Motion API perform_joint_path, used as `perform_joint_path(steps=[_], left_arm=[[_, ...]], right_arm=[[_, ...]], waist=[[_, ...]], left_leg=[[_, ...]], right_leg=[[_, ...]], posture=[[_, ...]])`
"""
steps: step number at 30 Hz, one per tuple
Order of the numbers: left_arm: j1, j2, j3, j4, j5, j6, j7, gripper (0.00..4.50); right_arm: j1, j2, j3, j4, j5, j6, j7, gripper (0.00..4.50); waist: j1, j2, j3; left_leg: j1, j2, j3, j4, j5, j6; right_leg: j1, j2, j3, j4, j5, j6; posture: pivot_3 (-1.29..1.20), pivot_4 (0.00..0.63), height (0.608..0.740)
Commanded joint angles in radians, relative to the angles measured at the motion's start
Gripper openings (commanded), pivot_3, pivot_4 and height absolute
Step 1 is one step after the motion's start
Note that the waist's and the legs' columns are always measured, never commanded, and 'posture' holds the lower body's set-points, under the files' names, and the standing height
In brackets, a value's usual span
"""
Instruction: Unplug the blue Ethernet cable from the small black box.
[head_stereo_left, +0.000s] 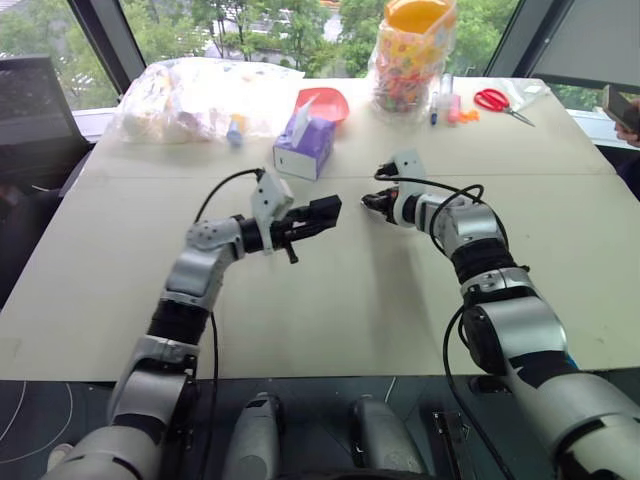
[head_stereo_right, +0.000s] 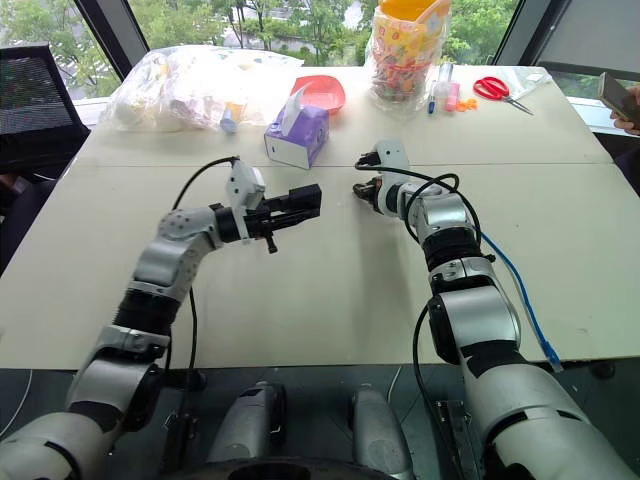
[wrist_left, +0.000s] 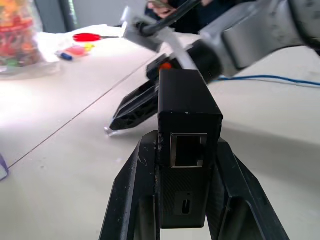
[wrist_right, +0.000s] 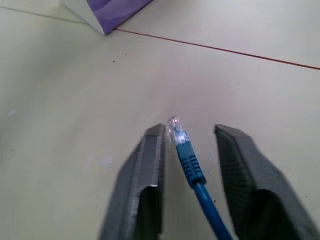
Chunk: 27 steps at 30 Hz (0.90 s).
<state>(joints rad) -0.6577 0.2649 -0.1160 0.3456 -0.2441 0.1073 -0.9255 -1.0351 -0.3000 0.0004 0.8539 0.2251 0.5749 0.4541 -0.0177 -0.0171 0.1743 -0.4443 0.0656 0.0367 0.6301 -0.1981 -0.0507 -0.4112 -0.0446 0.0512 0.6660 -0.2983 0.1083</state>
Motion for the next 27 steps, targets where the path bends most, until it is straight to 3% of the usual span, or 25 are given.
perform_joint_path(steps=[1, 3, 10, 17, 18, 24, 26, 27], left_arm=[[-0.032, -0.015, 0.004, 0.037, 0.034, -0.071, 0.038, 0.54], [-0.042, -0.047, 0.005, 0.128, 0.066, -0.137, 0.092, 0.54], [-0.041, -0.085, 0.012, 0.326, 0.122, -0.294, 0.176, 0.54], [-0.023, -0.091, 0.030, 0.475, 0.142, -0.381, 0.210, 0.54], [-0.018, -0.085, 0.030, 0.479, 0.143, -0.383, 0.203, 1.57], [-0.002, -0.043, 0.041, 0.462, 0.139, -0.380, 0.178, 3.90], [0.017, -0.004, 0.057, 0.408, 0.118, -0.336, 0.152, 4.49], [0.027, 0.014, 0.066, 0.374, 0.103, -0.309, 0.140, 4.49]], right_arm=[[-0.012, -0.004, -0.049, -0.089, 0.023, 0.034, -0.006, 3.59], [0.023, -0.009, -0.089, -0.188, 0.045, 0.079, -0.044, 4.48], [0.210, -0.002, -0.214, -0.559, 0.095, 0.216, -0.194, 4.48], [0.394, 0.052, -0.252, -0.881, 0.157, 0.373, -0.280, 4.48], [0.407, 0.058, -0.254, -0.917, 0.164, 0.392, -0.288, 4.50], [0.451, 0.059, -0.247, -1.052, 0.209, 0.479, -0.291, 4.50], [0.493, 0.025, -0.215, -1.127, 0.234, 0.502, -0.242, 4.50], [0.512, 0.011, -0.205, -1.161, 0.246, 0.512, -0.222, 4.50]], waist=[[-0.001, 0.000, 0.000], [0.001, 0.000, 0.000], [0.006, 0.000, 0.000], [0.000, 0.001, -0.001], [-0.001, 0.001, -0.001], [-0.001, 0.001, -0.002], [-0.003, 0.001, -0.002], [-0.003, 0.001, -0.002]], left_leg=[[0.000, 0.000, 0.000, 0.000, 0.000, 0.000], [0.000, 0.000, 0.000, 0.000, 0.000, 0.000], [0.000, 0.000, 0.000, 0.000, 0.000, 0.000], [0.001, 0.000, 0.000, 0.000, 0.000, 0.000], [0.001, 0.000, -0.001, 0.000, 0.000, 0.000], [0.002, 0.000, -0.001, 0.000, 0.000, 0.000], [0.002, 0.000, -0.001, 0.000, 0.000, 0.000], [0.002, 0.000, -0.001, 0.000, 0.000, 0.000]], right_leg=[[0.000, 0.000, 0.000, 0.000, 0.000, 0.000], [0.000, 0.000, 0.000, 0.000, 0.000, 0.000], [0.000, 0.000, 0.000, -0.001, 0.000, 0.000], [0.001, 0.000, 0.000, 0.000, 0.001, 0.001], [0.001, 0.000, 0.000, 0.001, 0.001, 0.001], [0.002, 0.001, 0.000, 0.001, 0.001, 0.001], [0.002, 0.001, 0.000, 0.001, 0.001, 0.001], [0.002, 0.001, 0.000, 0.001, 0.001, 0.001]], posture=[[0.00, 0.150, 0.735], [0.00, 0.150, 0.735], [0.00, 0.150, 0.735], [0.00, 0.150, 0.735], [0.00, 0.150, 0.735], [0.00, 0.150, 0.735], [0.00, 0.150, 0.735], [0.00, 0.150, 0.735]])
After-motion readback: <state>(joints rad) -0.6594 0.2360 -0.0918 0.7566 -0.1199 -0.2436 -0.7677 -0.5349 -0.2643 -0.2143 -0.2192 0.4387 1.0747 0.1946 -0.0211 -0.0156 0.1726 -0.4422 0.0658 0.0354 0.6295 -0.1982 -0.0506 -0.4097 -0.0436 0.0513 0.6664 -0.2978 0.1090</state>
